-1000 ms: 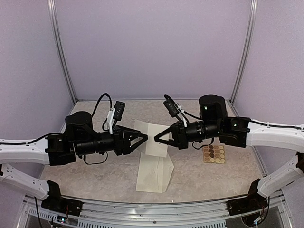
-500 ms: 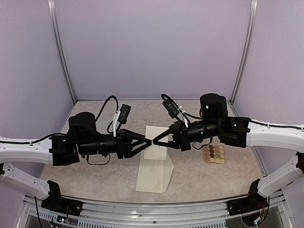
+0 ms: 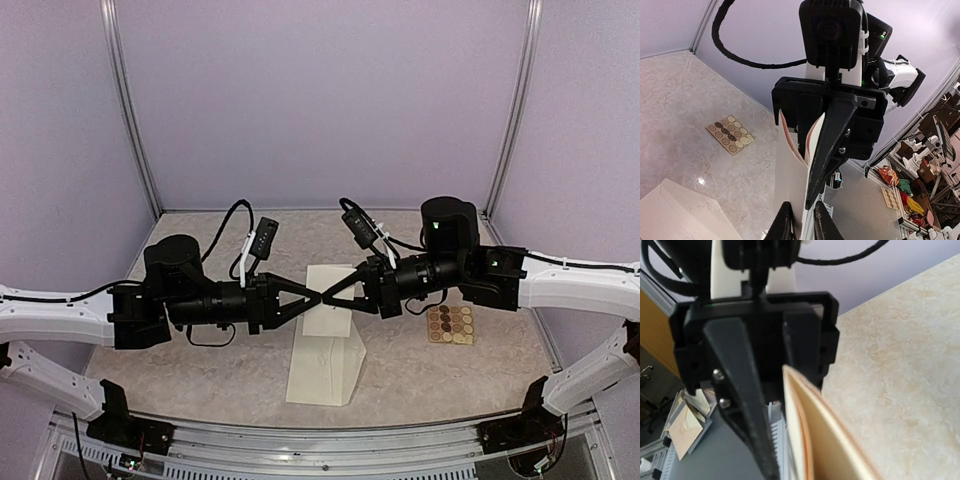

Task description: Place the letter into the envelope and seal it

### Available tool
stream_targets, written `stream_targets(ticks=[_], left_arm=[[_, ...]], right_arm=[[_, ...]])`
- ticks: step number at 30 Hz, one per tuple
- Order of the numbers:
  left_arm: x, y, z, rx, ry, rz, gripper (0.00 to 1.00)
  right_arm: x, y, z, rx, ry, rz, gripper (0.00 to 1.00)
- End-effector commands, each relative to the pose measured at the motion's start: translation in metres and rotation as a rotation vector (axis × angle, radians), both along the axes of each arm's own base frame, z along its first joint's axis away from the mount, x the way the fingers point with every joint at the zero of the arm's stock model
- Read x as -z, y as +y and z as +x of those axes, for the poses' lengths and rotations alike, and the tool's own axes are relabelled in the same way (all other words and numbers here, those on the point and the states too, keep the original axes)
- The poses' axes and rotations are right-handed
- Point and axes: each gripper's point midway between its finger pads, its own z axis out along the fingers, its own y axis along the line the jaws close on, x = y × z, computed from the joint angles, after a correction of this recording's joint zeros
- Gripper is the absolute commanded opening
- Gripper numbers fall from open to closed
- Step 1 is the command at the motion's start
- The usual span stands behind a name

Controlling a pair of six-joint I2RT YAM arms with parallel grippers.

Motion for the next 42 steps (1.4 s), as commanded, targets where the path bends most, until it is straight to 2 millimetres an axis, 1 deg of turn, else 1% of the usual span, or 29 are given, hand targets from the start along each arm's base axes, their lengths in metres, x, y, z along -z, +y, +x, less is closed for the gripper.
stream_targets(ticks=[1, 4, 5, 7, 8, 9, 10, 12, 13, 15, 18, 23, 26, 28, 30, 34, 36, 37, 39, 42], left_arm=[[-0.008, -0.003, -0.004, 0.02, -0.013, -0.039, 0.11], [-0.007, -0.001, -0.003, 0.007, -0.01, -0.041, 0.01], [-0.006, -0.001, -0.001, -0.001, -0.009, -0.04, 0.0], [-0.006, 0.002, 0.0, -0.019, -0.008, -0.048, 0.0], [-0.006, 0.005, 0.002, -0.032, -0.008, -0.053, 0.0], [-0.008, 0.007, 0.002, -0.044, -0.01, -0.062, 0.0], [-0.009, 0.01, 0.004, -0.058, -0.01, -0.068, 0.0], [-0.013, 0.015, 0.006, -0.082, -0.015, -0.087, 0.0], [-0.017, 0.018, 0.006, -0.09, -0.019, -0.103, 0.0], [-0.024, 0.022, 0.005, -0.096, -0.026, -0.132, 0.0], [-0.032, 0.028, 0.002, -0.097, -0.034, -0.163, 0.0], [-0.037, 0.03, -0.001, -0.084, -0.033, -0.18, 0.0], [-0.038, 0.03, -0.003, -0.074, -0.031, -0.185, 0.0], [-0.04, 0.03, -0.005, -0.067, -0.032, -0.192, 0.0], [-0.04, 0.03, -0.007, -0.053, -0.032, -0.199, 0.0], [-0.042, 0.028, -0.012, -0.02, -0.034, -0.209, 0.0], [-0.041, 0.028, -0.013, -0.017, -0.034, -0.209, 0.0], [-0.041, 0.028, -0.012, -0.018, -0.035, -0.209, 0.0], [-0.041, 0.028, -0.012, -0.023, -0.036, -0.208, 0.0], [-0.038, 0.028, -0.01, -0.032, -0.034, -0.201, 0.0]], right_arm=[[-0.011, 0.002, -0.002, 0.002, -0.037, 0.02, 0.0], [-0.01, -0.001, 0.003, 0.038, -0.045, 0.008, 0.0], [-0.01, -0.002, 0.005, 0.055, -0.049, 0.003, 0.0], [-0.011, -0.006, 0.011, 0.104, -0.06, -0.007, 0.14], [-0.012, -0.009, 0.014, 0.133, -0.066, -0.011, 0.25], [-0.013, -0.012, 0.017, 0.159, -0.072, -0.01, 0.42], [-0.015, -0.015, 0.02, 0.186, -0.075, -0.007, 0.55], [-0.017, -0.022, 0.027, 0.243, -0.074, 0.001, 0.77], [-0.018, -0.025, 0.03, 0.267, -0.073, 0.007, 0.83], [-0.018, -0.03, 0.034, 0.307, -0.064, 0.014, 0.91], [-0.015, -0.031, 0.034, 0.314, -0.036, 0.029, 0.96], [-0.01, -0.012, 0.017, 0.176, 0.015, 0.03, 0.98], [-0.019, -0.004, 0.003, 0.095, 0.013, 0.081, 0.98], [-0.028, -0.002, -0.003, 0.058, 0.013, 0.132, 0.96], [-0.034, -0.002, -0.005, 0.042, 0.015, 0.169, 0.94], [-0.041, 0.001, -0.007, 0.024, 0.021, 0.202, 0.9], [-0.041, 0.004, -0.006, 0.016, 0.026, 0.205, 0.83], [-0.042, 0.004, -0.007, 0.013, 0.026, 0.207, 0.76], [-0.041, 0.006, -0.006, 0.01, 0.031, 0.204, 0.58], [-0.041, 0.005, -0.005, 0.02, 0.034, 0.208, 0.24]])
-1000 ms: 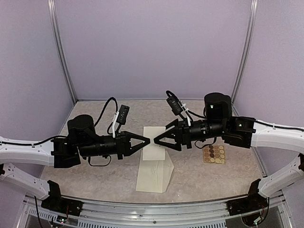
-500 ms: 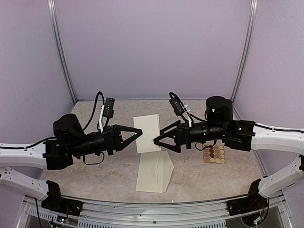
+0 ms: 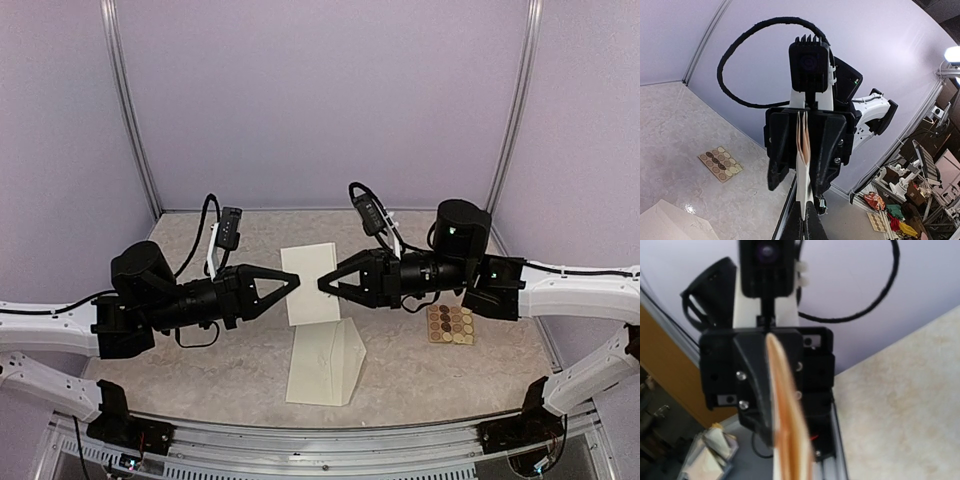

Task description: Place the letter into the envelope and seal it

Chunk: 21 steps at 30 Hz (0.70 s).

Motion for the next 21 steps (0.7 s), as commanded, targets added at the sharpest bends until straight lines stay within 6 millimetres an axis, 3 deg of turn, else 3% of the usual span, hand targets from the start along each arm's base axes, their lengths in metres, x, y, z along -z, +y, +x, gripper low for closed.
stream_targets(ticks=[1, 2, 3, 8, 11, 14, 21], left_arm=[[0.001, 0.001, -0.003, 0.006, -0.007, -0.009, 0.0], [0.003, 0.002, -0.002, -0.002, -0.002, -0.001, 0.0], [0.008, 0.001, 0.0, -0.012, 0.005, 0.013, 0.0], [0.05, 0.008, 0.023, -0.14, 0.097, 0.144, 0.32], [0.087, 0.015, 0.036, -0.212, 0.196, 0.245, 0.45], [0.126, 0.023, 0.043, -0.266, 0.299, 0.339, 0.49], [0.204, 0.044, 0.039, -0.341, 0.545, 0.453, 0.51]], right_arm=[[-0.008, 0.002, -0.003, -0.008, 0.0, 0.034, 0.12], [-0.007, 0.001, -0.002, 0.007, 0.003, 0.035, 0.02], [-0.007, 0.0, 0.001, 0.026, 0.009, 0.033, 0.0], [0.021, -0.011, 0.02, 0.175, 0.081, -0.052, 0.0], [0.056, -0.023, 0.035, 0.298, 0.162, -0.164, 0.0], [0.107, -0.039, 0.049, 0.442, 0.295, -0.324, 0.0], [0.186, -0.047, 0.029, 0.425, 0.558, -0.503, 0.0]])
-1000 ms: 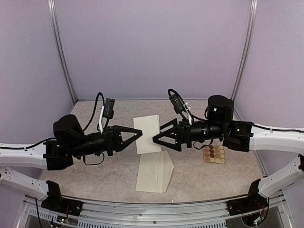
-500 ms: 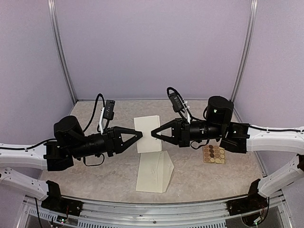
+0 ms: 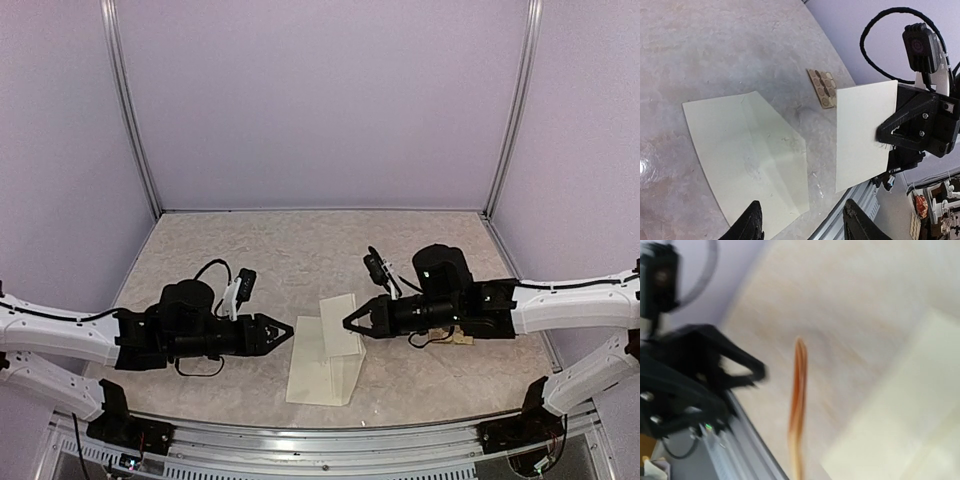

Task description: Place the letter into the envelope and seal it

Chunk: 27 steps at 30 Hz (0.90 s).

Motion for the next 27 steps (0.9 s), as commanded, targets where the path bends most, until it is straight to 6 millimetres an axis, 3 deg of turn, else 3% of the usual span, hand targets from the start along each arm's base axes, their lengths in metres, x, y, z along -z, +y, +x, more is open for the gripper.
stream_targets(ticks=[1, 8, 16, 27], left_arm=[[0.057, 0.02, -0.005, -0.091, 0.19, 0.074, 0.51], [0.087, 0.022, -0.024, -0.051, 0.315, 0.075, 0.53], [0.105, 0.012, -0.031, -0.004, 0.366, 0.104, 0.56], [0.128, 0.004, -0.032, 0.022, 0.415, 0.153, 0.51]], right_arm=[[0.066, -0.015, -0.015, 0.058, 0.242, -0.128, 0.0], [0.104, -0.027, -0.023, 0.119, 0.381, -0.209, 0.0], [0.128, -0.027, -0.02, 0.162, 0.44, -0.262, 0.0], [0.153, -0.039, -0.013, 0.255, 0.469, -0.348, 0.0]])
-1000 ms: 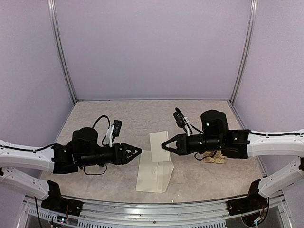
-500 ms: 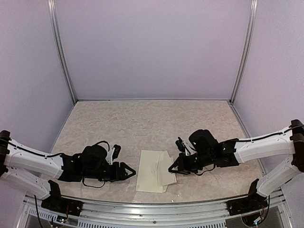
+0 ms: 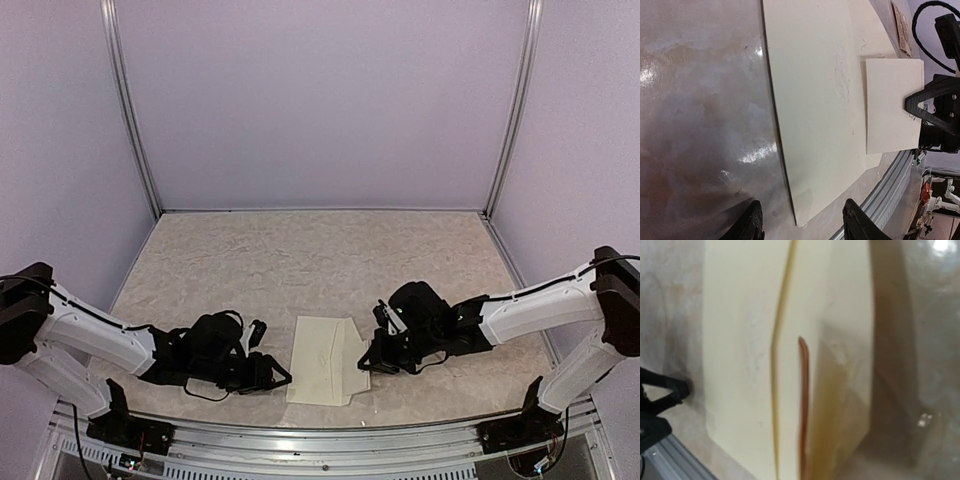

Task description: Place the letter into the envelope and seal it

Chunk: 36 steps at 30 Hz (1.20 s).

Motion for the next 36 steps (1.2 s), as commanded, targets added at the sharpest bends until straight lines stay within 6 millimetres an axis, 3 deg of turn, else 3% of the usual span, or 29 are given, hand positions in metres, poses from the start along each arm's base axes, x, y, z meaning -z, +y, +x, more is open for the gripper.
stream_targets(ticks=[1, 13, 36], left_arm=[[-0.005, -0.013, 0.004, 0.017, 0.004, -0.038, 0.5], [0.011, -0.019, -0.006, 0.054, 0.05, -0.023, 0.44], [0.012, -0.027, -0.009, 0.077, 0.062, -0.03, 0.42]], right_arm=[[0.017, -0.006, 0.002, 0.028, 0.019, -0.084, 0.0], [0.03, 0.004, 0.009, 0.009, 0.018, -0.117, 0.0], [0.035, 0.036, 0.008, -0.057, 0.042, -0.049, 0.0]])
